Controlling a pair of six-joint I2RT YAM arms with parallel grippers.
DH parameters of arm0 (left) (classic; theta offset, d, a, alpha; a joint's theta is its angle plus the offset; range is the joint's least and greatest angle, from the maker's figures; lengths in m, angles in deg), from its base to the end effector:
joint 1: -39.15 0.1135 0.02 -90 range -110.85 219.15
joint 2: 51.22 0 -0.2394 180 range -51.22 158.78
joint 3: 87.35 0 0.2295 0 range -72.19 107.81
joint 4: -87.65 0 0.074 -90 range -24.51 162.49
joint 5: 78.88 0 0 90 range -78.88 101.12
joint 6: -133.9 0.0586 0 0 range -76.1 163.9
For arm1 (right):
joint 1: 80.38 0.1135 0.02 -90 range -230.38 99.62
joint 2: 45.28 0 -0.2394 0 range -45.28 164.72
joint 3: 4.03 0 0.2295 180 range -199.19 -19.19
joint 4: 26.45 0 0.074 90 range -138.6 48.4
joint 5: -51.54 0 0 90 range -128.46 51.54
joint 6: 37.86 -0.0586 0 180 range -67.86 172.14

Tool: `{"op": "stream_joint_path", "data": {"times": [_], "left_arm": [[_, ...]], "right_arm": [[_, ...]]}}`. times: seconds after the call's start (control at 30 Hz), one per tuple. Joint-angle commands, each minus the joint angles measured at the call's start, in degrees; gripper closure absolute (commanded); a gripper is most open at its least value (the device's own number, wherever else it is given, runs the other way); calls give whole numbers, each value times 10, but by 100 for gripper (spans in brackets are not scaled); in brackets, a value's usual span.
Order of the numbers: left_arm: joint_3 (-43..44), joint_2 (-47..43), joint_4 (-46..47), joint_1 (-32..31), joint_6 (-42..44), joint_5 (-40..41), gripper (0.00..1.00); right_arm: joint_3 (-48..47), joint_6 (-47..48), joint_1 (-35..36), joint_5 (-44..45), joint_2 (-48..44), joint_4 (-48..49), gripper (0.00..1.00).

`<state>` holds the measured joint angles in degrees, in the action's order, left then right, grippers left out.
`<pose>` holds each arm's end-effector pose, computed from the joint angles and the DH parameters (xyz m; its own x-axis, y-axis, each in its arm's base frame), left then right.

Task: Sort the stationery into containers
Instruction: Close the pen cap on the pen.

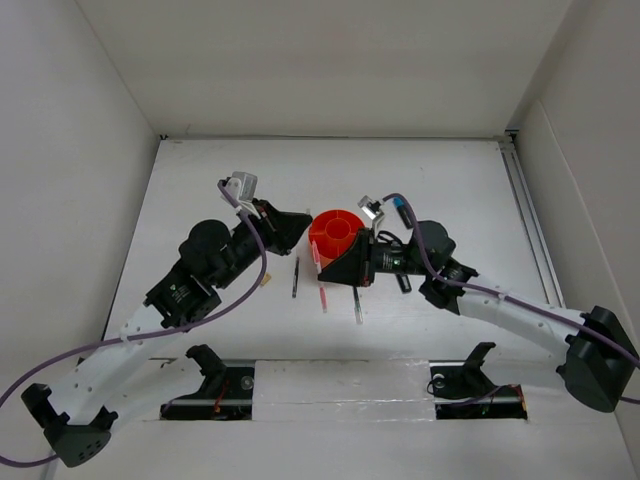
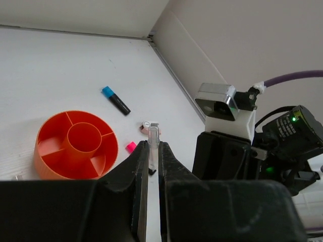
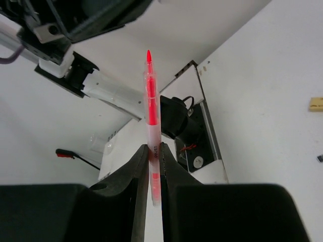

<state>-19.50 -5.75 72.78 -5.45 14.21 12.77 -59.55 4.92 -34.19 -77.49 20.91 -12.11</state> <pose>0.1406 -0.1363 0.3889 -0.2567 -0.4422 -0.8594 0.6382 0.5903 -0.4943 0.1590 0.2191 0.2977 -0.7007 0.0932 -0.7074 -0.7087 0.0233 0.7051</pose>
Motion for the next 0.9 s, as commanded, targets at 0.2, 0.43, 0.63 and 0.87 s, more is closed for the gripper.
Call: {"op": "stream_joint_path", "data": {"times": [0.2, 0.43, 0.63, 0.87], "left_arm": [[-20, -20, 61, 0, 13, -39, 100], [-20, -25, 66, 0, 13, -39, 100], [-25, -35, 66, 0, 13, -34, 100], [-25, -35, 61, 0, 13, -39, 100]], "right_arm": [[-37, -25, 14, -19, 24, 108, 100], [-24, -25, 14, -13, 24, 121, 100], [-19, -20, 14, 1, 18, 121, 100], [-19, -20, 9, 7, 18, 121, 100]]}}
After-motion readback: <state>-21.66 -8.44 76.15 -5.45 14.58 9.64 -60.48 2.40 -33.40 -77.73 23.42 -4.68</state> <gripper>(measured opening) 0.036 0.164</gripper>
